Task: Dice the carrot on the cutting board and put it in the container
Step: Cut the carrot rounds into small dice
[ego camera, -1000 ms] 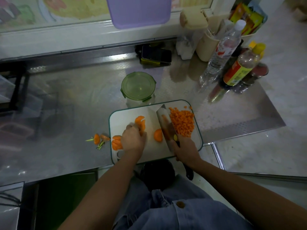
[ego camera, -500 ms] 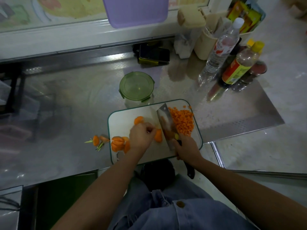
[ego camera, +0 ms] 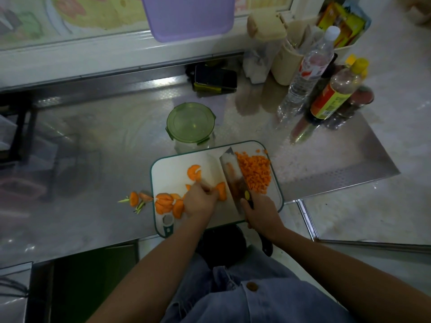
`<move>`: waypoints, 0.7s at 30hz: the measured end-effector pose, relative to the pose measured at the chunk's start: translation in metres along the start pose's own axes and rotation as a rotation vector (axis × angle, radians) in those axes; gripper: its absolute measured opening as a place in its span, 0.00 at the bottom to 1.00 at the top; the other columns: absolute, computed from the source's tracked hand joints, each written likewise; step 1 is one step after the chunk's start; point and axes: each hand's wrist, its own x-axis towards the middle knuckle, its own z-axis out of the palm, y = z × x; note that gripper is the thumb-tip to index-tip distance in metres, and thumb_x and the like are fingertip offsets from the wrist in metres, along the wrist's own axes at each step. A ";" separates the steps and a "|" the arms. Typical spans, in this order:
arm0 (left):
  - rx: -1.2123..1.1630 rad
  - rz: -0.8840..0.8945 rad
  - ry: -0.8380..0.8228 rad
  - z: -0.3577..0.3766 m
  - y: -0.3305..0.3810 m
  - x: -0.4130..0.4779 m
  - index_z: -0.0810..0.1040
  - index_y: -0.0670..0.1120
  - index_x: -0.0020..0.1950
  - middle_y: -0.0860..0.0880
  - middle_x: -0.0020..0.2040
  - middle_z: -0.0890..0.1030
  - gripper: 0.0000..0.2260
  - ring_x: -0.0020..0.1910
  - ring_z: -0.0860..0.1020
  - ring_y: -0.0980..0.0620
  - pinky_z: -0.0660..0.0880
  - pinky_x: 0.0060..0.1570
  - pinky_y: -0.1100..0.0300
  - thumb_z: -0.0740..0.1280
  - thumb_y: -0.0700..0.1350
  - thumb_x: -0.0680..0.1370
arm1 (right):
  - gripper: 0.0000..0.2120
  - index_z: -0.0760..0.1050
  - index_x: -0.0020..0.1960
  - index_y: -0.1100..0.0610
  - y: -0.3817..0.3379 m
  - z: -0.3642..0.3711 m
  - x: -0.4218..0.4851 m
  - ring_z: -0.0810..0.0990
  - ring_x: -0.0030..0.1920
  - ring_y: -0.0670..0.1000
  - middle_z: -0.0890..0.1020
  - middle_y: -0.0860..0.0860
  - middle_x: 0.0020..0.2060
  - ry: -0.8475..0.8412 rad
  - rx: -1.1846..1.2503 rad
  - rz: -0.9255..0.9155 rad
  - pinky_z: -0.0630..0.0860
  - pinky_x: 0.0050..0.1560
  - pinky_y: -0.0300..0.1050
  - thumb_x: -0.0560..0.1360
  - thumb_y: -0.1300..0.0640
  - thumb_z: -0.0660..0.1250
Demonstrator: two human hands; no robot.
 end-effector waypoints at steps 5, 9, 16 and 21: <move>-0.069 -0.053 -0.024 0.011 0.002 0.001 0.83 0.47 0.41 0.46 0.40 0.84 0.09 0.42 0.82 0.47 0.79 0.45 0.55 0.73 0.52 0.68 | 0.07 0.71 0.49 0.59 -0.005 0.003 -0.003 0.79 0.36 0.59 0.79 0.59 0.38 -0.037 -0.128 -0.059 0.76 0.39 0.54 0.79 0.55 0.60; -0.076 -0.060 -0.014 0.013 0.007 0.000 0.85 0.44 0.44 0.44 0.42 0.84 0.10 0.44 0.82 0.46 0.76 0.43 0.57 0.72 0.50 0.71 | 0.09 0.72 0.53 0.60 -0.010 0.005 -0.004 0.78 0.40 0.60 0.78 0.59 0.41 -0.063 -0.189 -0.068 0.75 0.40 0.54 0.79 0.55 0.59; -0.141 -0.115 -0.012 0.016 0.004 0.005 0.85 0.44 0.39 0.44 0.35 0.84 0.12 0.36 0.82 0.46 0.81 0.41 0.52 0.71 0.53 0.69 | 0.08 0.71 0.50 0.60 -0.013 -0.002 -0.003 0.77 0.39 0.59 0.77 0.59 0.38 -0.103 -0.185 -0.078 0.74 0.40 0.54 0.79 0.55 0.59; -0.138 -0.145 -0.053 0.011 0.008 0.007 0.85 0.44 0.42 0.44 0.39 0.84 0.12 0.39 0.83 0.46 0.80 0.42 0.53 0.74 0.52 0.69 | 0.05 0.69 0.45 0.57 -0.021 -0.017 0.005 0.73 0.37 0.56 0.71 0.53 0.35 -0.047 -0.161 -0.093 0.70 0.38 0.50 0.79 0.56 0.59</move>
